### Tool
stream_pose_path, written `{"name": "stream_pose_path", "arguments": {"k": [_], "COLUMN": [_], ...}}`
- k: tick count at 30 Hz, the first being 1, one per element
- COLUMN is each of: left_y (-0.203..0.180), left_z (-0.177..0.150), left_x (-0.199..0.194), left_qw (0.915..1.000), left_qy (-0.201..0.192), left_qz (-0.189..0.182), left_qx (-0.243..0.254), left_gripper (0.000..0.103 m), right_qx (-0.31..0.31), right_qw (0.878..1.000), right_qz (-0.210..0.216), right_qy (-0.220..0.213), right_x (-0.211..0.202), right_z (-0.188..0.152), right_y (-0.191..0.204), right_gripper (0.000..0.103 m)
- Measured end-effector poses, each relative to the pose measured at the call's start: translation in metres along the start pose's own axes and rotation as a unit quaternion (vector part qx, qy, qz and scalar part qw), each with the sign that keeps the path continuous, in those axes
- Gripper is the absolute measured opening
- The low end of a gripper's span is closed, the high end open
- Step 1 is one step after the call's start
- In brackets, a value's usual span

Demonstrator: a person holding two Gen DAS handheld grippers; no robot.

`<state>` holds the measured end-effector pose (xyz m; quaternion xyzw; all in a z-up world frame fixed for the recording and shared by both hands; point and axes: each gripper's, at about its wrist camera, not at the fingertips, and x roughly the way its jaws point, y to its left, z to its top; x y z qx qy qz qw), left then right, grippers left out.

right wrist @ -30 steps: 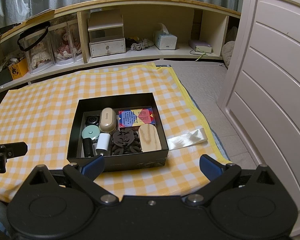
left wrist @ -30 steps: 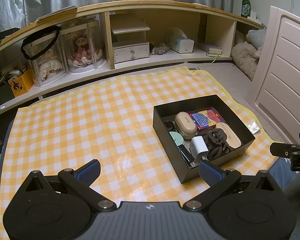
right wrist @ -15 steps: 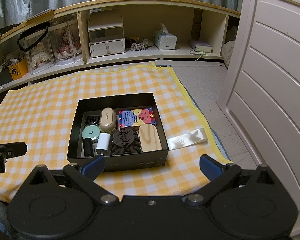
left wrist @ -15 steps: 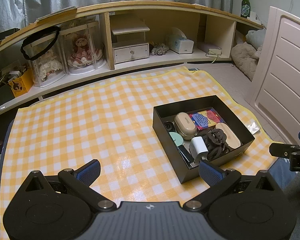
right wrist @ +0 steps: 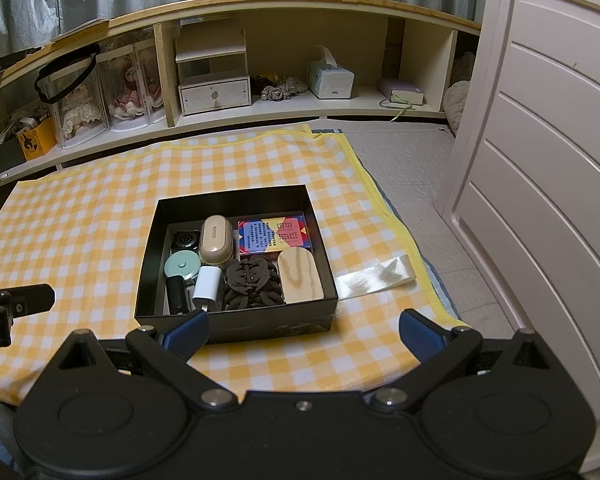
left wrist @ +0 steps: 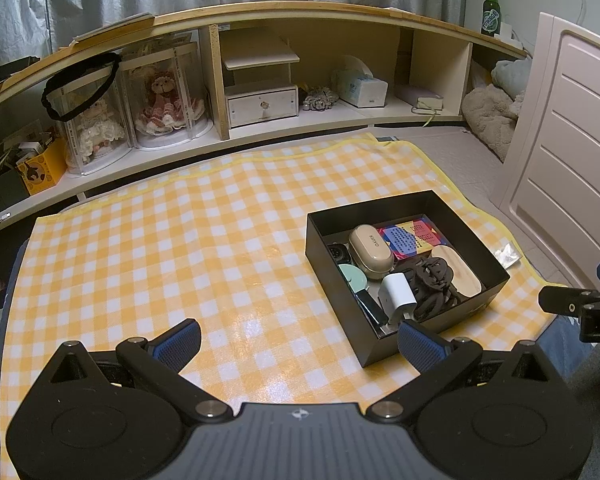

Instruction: Organize rigid objects

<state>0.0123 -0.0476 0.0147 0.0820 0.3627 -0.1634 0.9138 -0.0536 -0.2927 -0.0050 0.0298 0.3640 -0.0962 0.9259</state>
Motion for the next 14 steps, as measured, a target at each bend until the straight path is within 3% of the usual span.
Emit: {"name": "stream_pose_path", "arguments": {"k": [14], "left_y": [0.002], "left_z": [-0.0001], "left_x": [0.0001], "left_qw": [1.0], "left_qy": [0.003], "left_qz": [0.001], "left_qx": [0.0], "left_gripper": [0.103], "right_qx": [0.002], "right_qw": [1.0], "right_qz": [0.001], "right_qy": [0.001], "right_x": [0.0005], "right_z": [-0.0001], "right_y": [-0.0002], "right_gripper": [0.102]}}
